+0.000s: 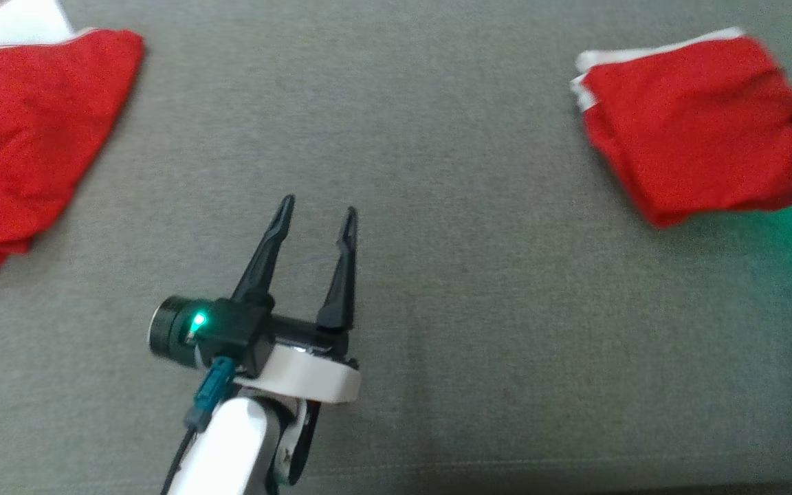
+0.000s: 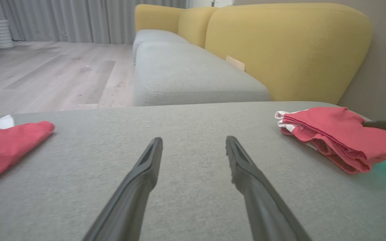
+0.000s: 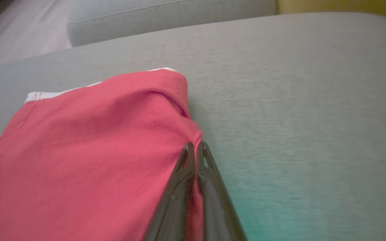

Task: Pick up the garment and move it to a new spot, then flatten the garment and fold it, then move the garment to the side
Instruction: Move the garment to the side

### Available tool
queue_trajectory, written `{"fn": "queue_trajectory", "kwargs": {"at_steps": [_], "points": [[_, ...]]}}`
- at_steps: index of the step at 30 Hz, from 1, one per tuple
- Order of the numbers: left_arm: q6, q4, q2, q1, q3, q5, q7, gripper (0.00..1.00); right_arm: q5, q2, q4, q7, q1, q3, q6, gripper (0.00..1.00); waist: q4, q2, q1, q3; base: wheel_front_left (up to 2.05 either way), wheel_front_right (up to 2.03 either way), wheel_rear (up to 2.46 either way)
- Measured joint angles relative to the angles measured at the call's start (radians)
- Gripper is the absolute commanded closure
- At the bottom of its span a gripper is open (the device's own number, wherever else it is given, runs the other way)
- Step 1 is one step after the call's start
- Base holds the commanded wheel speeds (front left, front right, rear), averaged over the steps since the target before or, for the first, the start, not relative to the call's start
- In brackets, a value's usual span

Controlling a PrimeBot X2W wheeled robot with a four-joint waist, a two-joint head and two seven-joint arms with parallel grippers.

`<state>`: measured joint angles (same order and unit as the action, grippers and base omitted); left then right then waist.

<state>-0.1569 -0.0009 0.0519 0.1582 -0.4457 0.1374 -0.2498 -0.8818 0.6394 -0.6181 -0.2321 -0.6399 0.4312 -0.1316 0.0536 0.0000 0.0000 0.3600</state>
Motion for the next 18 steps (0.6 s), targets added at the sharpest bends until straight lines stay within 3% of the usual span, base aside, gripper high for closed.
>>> {"fn": "queue_trajectory", "kwargs": {"at_steps": [11, 18], "points": [[0.055, -0.054, -0.001, 0.180, -0.069, -0.058, -0.007, 0.00, 0.144, 0.199, -0.028, 0.104, -0.074, -0.086, 0.000, 1.00, -0.109, 0.0000, 0.0001, 0.161, 0.00, 0.00, 0.00], [0.061, -0.096, -0.001, 0.223, -0.089, -0.072, -0.007, 0.00, 0.186, 0.242, -0.066, 0.146, -0.089, -0.149, 0.000, 1.00, -0.133, 0.0000, 0.0001, 0.227, 0.00, 0.00, 0.00]]}}
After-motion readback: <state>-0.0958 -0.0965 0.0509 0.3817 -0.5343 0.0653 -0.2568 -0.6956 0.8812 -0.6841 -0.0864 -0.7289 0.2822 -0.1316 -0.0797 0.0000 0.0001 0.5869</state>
